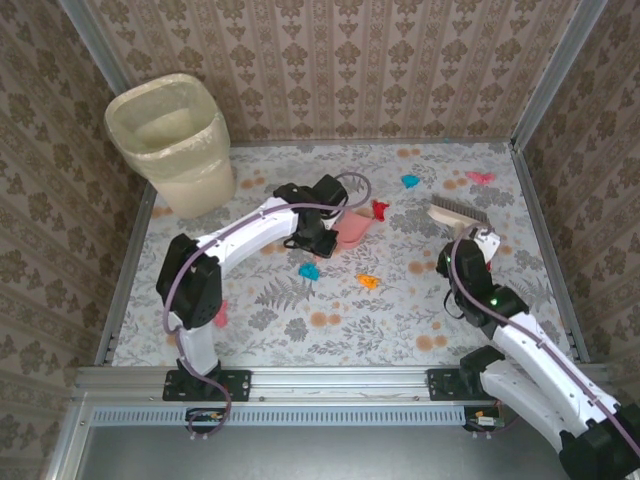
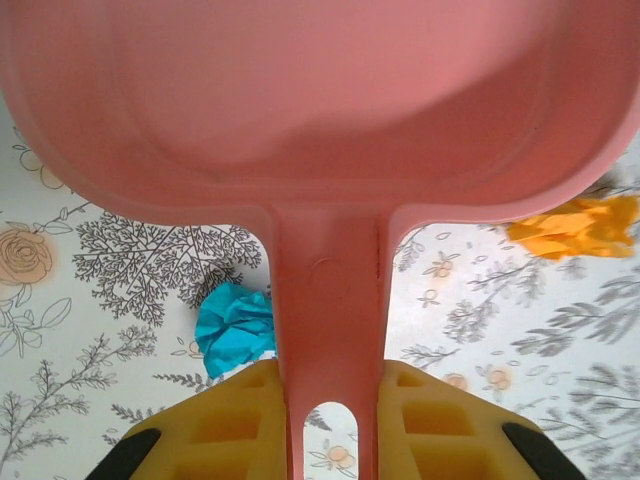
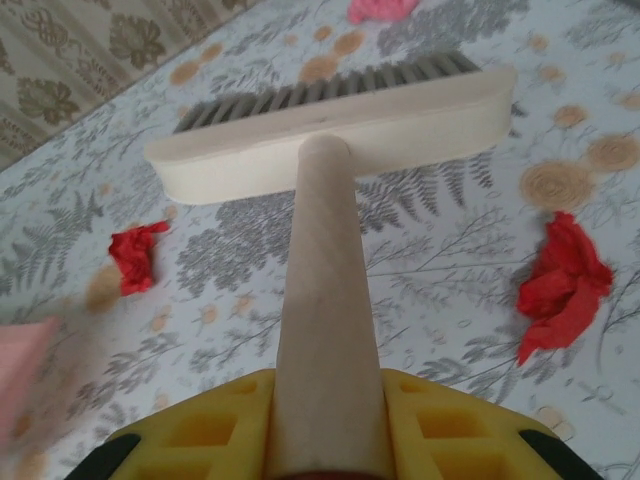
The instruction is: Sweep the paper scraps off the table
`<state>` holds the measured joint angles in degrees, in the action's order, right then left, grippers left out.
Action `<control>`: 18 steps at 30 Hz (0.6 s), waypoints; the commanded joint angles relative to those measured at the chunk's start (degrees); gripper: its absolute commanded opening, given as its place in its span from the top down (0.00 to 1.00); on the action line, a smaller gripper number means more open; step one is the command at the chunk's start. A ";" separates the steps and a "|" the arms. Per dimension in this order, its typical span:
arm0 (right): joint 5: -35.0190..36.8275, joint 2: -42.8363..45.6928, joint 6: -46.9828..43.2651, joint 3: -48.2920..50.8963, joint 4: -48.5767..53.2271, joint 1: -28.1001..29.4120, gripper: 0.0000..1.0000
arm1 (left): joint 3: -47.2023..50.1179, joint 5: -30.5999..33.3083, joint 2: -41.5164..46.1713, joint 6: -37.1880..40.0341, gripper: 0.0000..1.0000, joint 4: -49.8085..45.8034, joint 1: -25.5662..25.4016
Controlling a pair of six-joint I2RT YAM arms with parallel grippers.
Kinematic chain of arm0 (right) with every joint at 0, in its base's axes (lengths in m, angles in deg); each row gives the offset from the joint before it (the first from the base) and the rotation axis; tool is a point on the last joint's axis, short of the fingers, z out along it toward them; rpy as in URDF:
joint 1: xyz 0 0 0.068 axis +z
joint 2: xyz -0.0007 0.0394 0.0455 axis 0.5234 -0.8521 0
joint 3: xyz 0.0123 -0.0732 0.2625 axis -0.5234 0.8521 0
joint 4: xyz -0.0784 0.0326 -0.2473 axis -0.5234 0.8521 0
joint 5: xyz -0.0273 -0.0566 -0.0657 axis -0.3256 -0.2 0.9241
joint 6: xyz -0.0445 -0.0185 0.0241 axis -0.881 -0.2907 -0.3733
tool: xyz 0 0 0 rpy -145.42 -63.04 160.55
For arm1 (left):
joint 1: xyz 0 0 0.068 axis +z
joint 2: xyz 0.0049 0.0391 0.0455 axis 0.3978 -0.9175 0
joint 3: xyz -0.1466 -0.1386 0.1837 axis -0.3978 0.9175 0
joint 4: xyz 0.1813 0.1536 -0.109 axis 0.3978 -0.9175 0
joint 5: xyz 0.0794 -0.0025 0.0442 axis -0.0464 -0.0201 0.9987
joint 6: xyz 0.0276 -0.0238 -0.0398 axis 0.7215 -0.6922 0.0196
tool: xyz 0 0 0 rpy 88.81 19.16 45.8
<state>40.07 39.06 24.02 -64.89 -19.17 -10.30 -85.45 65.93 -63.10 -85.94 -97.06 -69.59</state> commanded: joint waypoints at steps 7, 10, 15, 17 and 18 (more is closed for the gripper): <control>-20.64 -11.40 7.33 -16.41 3.37 -4.73 1.00 | -3.12 3.18 -4.05 7.07 1.00 -0.36 -0.65; -25.02 -15.92 9.86 -20.97 4.12 -6.83 1.00 | -2.88 2.77 -4.55 8.30 1.00 0.15 -0.67; -32.83 -23.83 14.11 -26.46 2.42 -10.29 1.00 | -2.18 1.84 -5.30 10.43 1.00 2.01 -0.33; -35.06 -27.00 15.38 -28.58 1.57 -10.68 1.00 | -2.43 1.31 -5.88 10.97 1.00 2.59 0.08; -35.83 -28.61 15.83 -29.87 1.56 -10.79 1.00 | -2.78 1.01 -6.45 11.16 1.00 2.50 0.37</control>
<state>10.43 13.36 36.22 -90.98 -15.59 -20.60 -86.69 68.09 -67.72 -77.40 -95.31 -69.86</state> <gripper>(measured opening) 0.257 0.195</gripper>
